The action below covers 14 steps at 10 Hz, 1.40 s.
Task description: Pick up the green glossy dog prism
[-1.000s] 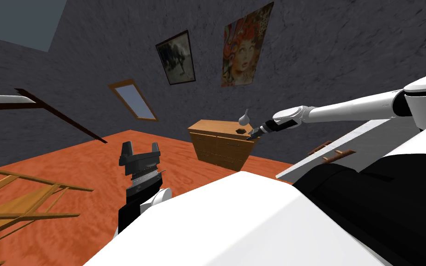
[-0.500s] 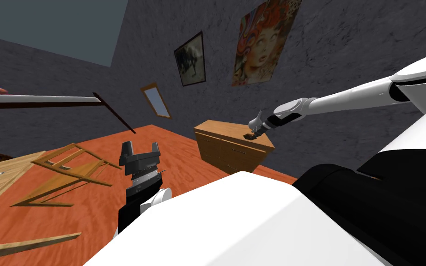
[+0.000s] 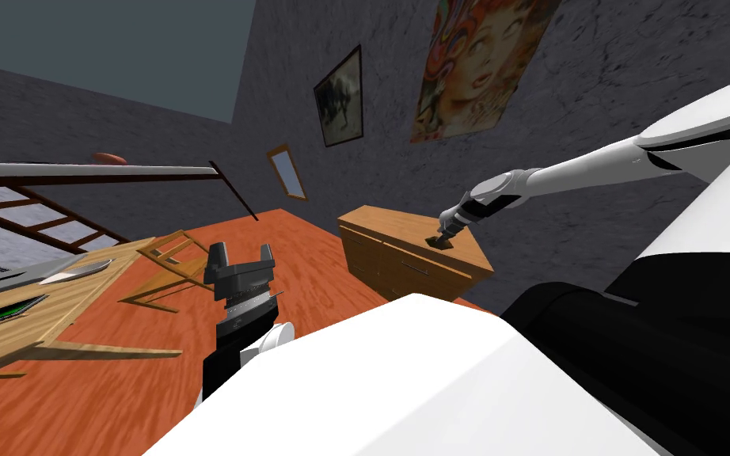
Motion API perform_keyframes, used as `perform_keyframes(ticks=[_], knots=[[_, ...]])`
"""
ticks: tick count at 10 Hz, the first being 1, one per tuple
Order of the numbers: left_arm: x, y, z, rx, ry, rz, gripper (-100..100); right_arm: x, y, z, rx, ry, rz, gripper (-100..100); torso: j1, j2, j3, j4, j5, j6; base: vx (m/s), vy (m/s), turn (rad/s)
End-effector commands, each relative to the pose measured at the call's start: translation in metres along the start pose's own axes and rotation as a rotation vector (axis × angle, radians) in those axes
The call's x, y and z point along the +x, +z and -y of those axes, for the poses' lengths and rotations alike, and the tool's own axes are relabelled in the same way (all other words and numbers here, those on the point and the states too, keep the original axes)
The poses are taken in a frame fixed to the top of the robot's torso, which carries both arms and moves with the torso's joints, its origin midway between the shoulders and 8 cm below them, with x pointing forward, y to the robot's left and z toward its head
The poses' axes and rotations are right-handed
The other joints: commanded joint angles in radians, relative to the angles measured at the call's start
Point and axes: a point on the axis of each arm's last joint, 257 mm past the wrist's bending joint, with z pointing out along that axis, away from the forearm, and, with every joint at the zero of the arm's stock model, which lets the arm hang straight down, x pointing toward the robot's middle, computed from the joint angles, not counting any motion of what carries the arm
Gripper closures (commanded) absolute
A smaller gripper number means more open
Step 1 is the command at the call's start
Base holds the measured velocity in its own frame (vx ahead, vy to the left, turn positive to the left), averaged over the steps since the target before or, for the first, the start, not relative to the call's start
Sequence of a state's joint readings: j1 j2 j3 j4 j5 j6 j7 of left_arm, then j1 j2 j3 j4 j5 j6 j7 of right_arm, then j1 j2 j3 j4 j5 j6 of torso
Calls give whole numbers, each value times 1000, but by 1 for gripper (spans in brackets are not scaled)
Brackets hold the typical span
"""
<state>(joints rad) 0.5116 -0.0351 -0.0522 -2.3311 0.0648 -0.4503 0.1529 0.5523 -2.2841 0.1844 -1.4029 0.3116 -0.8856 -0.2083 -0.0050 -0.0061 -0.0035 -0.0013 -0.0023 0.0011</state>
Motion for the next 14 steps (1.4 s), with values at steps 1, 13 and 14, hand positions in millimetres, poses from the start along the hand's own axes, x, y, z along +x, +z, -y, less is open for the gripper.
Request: perform_keyframes(ticks=[1,13,14], knots=[[0,0,0,0,0,0,0,0,0,0,0,0,0,-100,0,0,0,0,0,0,0,-41,13],[0,0,0,0,0,0,0,25,11,2,1,-5,5,0,7,1,0,0,1,0,19,17,-4],[0,0,0,0,0,0,0,15,7,1,-1,-2,2,100,7,1,0,0,1,0,-40,-36,15]])
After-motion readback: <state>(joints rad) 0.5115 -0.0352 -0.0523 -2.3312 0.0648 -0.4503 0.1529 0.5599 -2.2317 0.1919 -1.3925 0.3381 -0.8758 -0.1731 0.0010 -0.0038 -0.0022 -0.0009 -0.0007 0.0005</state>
